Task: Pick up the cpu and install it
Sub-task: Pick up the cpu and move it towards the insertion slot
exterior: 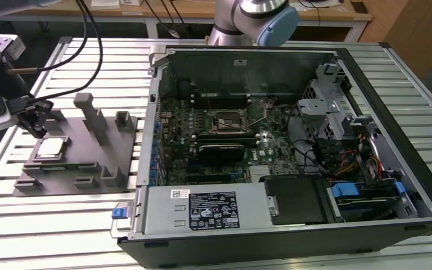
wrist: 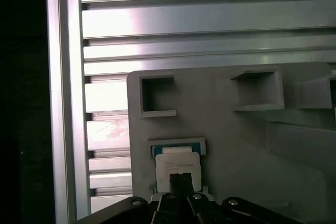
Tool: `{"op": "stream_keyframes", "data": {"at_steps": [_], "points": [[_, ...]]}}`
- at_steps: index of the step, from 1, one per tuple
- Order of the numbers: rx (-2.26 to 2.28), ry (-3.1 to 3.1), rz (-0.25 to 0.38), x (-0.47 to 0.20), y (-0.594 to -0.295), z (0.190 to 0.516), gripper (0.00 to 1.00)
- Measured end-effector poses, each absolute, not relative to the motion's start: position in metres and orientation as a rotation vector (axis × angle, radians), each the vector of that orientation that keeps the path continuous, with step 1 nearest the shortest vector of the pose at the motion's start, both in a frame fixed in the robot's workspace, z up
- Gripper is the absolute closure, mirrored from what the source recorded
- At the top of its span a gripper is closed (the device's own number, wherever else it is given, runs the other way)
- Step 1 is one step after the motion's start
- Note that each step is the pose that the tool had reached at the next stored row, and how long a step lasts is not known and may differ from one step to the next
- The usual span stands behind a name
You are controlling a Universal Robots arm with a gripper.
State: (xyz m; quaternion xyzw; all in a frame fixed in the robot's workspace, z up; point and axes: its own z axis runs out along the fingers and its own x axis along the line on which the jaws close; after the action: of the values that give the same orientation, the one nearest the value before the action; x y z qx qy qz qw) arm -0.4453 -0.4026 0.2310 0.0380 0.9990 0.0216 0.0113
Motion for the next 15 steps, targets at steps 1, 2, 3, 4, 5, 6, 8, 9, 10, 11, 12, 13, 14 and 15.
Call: {"op": "stream_keyframes", "data": {"at_steps": [1, 2, 3, 4, 5, 6, 8, 9, 10, 11, 12, 13, 14, 15], "points": [[0.118, 3.116, 0.067, -0.445, -0.403, 0.230, 0.89], [0.118, 3.117, 0.067, -0.444, -0.403, 0.229, 0.89], [0.118, 3.117, 0.067, -0.444, -0.403, 0.228, 0.89], [0.118, 3.117, 0.067, -0.444, -0.403, 0.226, 0.89], [0.118, 3.118, 0.067, -0.444, -0.403, 0.225, 0.89], [0.117, 3.118, 0.067, -0.444, -0.403, 0.223, 0.89], [0.108, 3.119, 0.067, -0.443, -0.403, 0.220, 0.89], [0.100, 3.120, 0.067, -0.443, -0.403, 0.219, 0.89], [0.091, 3.120, 0.068, -0.444, -0.403, 0.217, 0.89], [0.083, 3.120, 0.068, -0.444, -0.403, 0.216, 0.89], [0.075, 3.121, 0.068, -0.443, -0.403, 0.214, 0.89], [0.069, 3.121, 0.068, -0.443, -0.403, 0.212, 0.89], [0.063, 3.121, 0.068, -0.443, -0.403, 0.211, 0.89], [0.058, 3.122, 0.068, -0.444, -0.403, 0.209, 0.89]]}}
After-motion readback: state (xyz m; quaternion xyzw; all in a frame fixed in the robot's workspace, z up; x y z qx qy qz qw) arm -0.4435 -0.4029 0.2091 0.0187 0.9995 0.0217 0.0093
